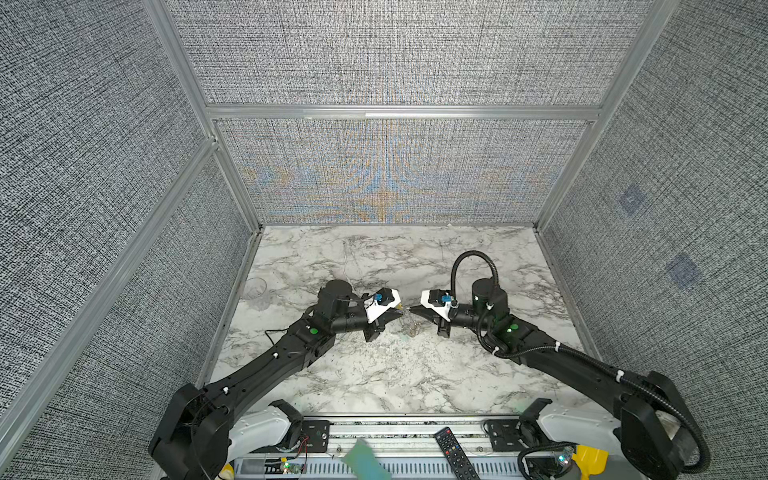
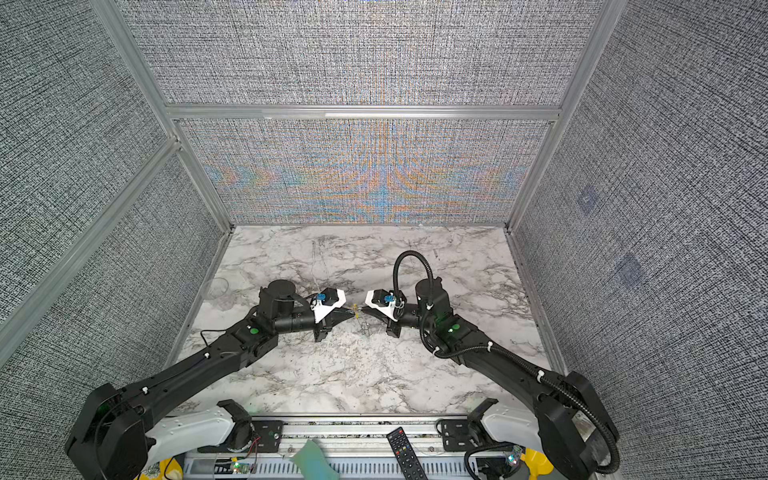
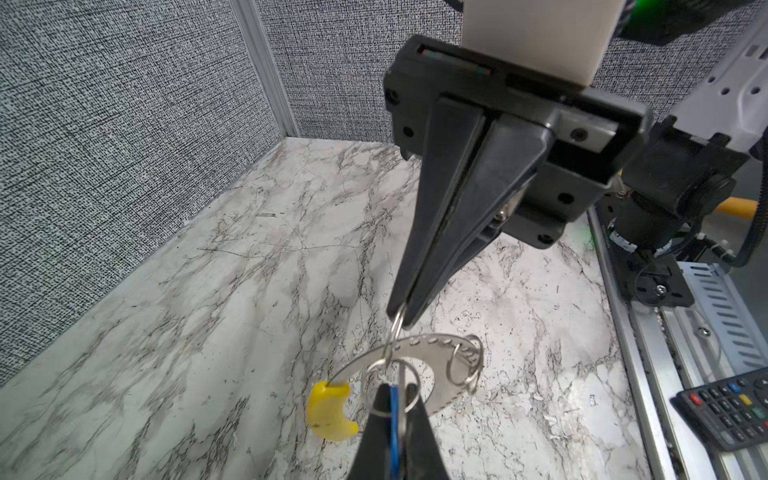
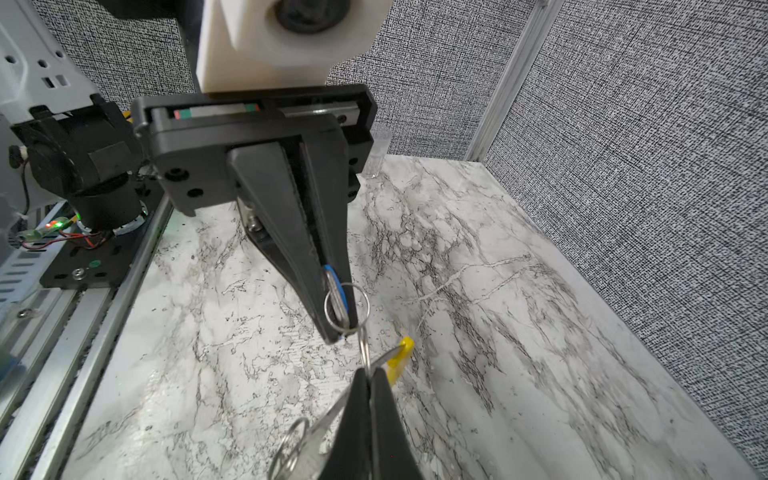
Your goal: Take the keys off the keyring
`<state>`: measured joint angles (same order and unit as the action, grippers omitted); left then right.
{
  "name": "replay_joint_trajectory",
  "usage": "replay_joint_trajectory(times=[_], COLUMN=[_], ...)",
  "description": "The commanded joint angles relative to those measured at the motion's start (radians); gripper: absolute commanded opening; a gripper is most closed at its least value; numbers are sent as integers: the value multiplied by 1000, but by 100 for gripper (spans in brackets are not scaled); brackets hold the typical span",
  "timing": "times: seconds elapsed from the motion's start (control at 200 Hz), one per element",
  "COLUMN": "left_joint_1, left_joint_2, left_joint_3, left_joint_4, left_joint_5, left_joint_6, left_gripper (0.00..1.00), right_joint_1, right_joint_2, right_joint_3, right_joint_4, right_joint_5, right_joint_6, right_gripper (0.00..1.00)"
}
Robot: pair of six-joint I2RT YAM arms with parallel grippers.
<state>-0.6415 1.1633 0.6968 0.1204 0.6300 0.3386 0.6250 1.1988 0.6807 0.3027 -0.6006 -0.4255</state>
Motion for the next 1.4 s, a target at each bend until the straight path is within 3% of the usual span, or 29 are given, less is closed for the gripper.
replay_joint_trajectory(times=[0.0, 0.27, 0.545, 0.81, 0.916, 1.251, 1.396], left_joint_1=[0, -1, -4, -4, -4, -6, -9], left_joint_2=[11, 48, 99, 138, 156, 197, 213], left_joint_3=[40, 143, 239, 344, 384, 487, 526], left_joint_4=[-79, -163, -238, -355, -396, -533, -585], left_joint_5=[7, -1, -16, -39, -48, -44, -56], left_joint_6=[43, 85, 135, 202, 239, 397, 446], left_gripper=[0, 0, 0, 0, 0, 0, 0], right_joint_1=[10, 22, 24, 1, -20, -63, -62], right_joint_2=[9, 25, 24, -50, -90, -85, -69], right_joint_3=[12, 30, 34, 17, 22, 122, 145], right_joint_4=[-23, -10, 19, -23, -42, -261, -264], right_joint_5=[37, 98, 85, 114, 72, 123, 113], right_joint_6=[-25, 9, 57, 28, 27, -82, -74], right_gripper=[0, 0, 0, 27, 36, 38, 39])
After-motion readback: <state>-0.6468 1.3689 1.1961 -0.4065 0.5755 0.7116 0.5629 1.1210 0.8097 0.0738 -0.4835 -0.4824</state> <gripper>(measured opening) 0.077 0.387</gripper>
